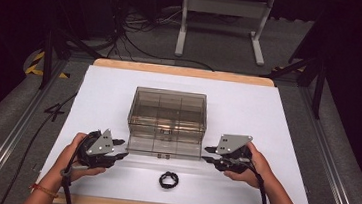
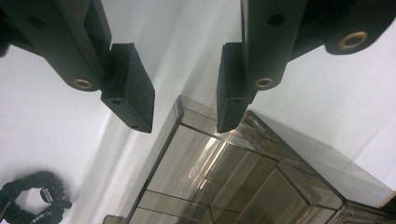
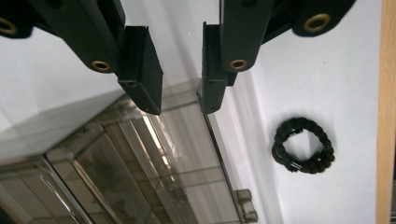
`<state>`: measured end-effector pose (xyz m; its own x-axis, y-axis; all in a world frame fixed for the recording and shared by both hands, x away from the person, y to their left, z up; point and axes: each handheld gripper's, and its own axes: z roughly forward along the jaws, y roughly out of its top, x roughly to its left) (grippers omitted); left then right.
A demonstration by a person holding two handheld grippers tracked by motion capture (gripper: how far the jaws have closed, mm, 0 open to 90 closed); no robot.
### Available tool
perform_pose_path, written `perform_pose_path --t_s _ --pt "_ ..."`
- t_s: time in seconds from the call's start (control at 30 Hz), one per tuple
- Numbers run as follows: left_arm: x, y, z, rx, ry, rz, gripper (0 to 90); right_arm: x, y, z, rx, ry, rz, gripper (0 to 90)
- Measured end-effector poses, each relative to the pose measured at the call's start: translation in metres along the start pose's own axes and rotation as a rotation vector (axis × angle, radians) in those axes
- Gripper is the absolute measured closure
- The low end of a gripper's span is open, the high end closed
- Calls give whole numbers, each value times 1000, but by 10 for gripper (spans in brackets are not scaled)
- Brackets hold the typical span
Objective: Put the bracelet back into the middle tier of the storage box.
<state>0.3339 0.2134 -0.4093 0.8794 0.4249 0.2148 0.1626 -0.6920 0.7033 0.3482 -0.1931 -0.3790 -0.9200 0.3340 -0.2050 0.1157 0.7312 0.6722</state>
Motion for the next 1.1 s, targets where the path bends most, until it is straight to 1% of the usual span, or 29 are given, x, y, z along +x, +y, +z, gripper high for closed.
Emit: perform_pose_path --t_s 0.07,0.2,0.23,0.27,0.3,0.33,0.37,0.43,0.47,0.5,0.57,0.63,0.67,0.7,0.77,0.8,0.83,0.87,0.9,0.97,1.1 --pt "-2 -2 -3 -9 1 -5 584 0 -5 -3 -11 -2 14 683" --pt "-6 -7 -8 -57 -17 -43 582 0 -14 -11 -53 -13 43 656" --pt "-8 -9 -8 -79 -23 -61 582 1 -17 -12 -64 -20 48 634" --pt "-9 -11 -9 -91 -35 -69 582 1 -21 -14 -80 -30 57 608" --pt "-10 -13 -9 -94 -34 -71 582 2 -24 -16 -97 -27 72 596" --pt "-10 -13 -9 -94 -34 -71 582 2 -24 -16 -97 -27 72 596" --pt "-12 -15 -9 -101 -37 -78 582 2 -32 -21 -141 -36 95 583" --pt "-13 -18 -9 -116 -43 -96 582 2 -36 -22 -151 -41 105 567" --pt "-14 -20 -9 -117 -37 -98 579 3 -43 -25 -178 -47 132 539" --pt "-15 -21 -9 -126 -48 -108 579 3 -45 -26 -187 -52 141 541" --pt "-16 -20 -7 -132 -50 -108 578 4 -52 -28 -195 -59 148 523" --pt "-18 -19 -6 -134 -65 -111 575 6 -58 -31 -207 -65 162 496" --pt "-20 -19 -4 -137 -77 -118 572 6 -60 -32 -208 -65 165 486" --pt "-21 -18 -2 -137 -85 -113 568 8 -62 -33 -215 -71 170 476" --pt "-24 -16 3 -137 -111 -120 554 9 -67 -35 -228 -79 178 456" --pt "-24 -16 3 -137 -111 -120 543 9 -67 -35 -228 -79 178 456" --pt "-27 -15 6 -135 -120 -120 525 12 -72 -37 -240 -83 188 420" --pt "-29 -13 9 -135 -127 -120 525 12 -72 -37 -240 -83 188 420" --pt "-32 -12 12 -138 -144 -118 516 12 -75 -38 -248 -85 190 419" --pt "-37 -8 17 -138 -161 -108 508 14 -79 -38 -249 -90 200 393" --pt "-47 0 25 -128 -200 -77 510 16 -89 -38 -258 -94 224 384"
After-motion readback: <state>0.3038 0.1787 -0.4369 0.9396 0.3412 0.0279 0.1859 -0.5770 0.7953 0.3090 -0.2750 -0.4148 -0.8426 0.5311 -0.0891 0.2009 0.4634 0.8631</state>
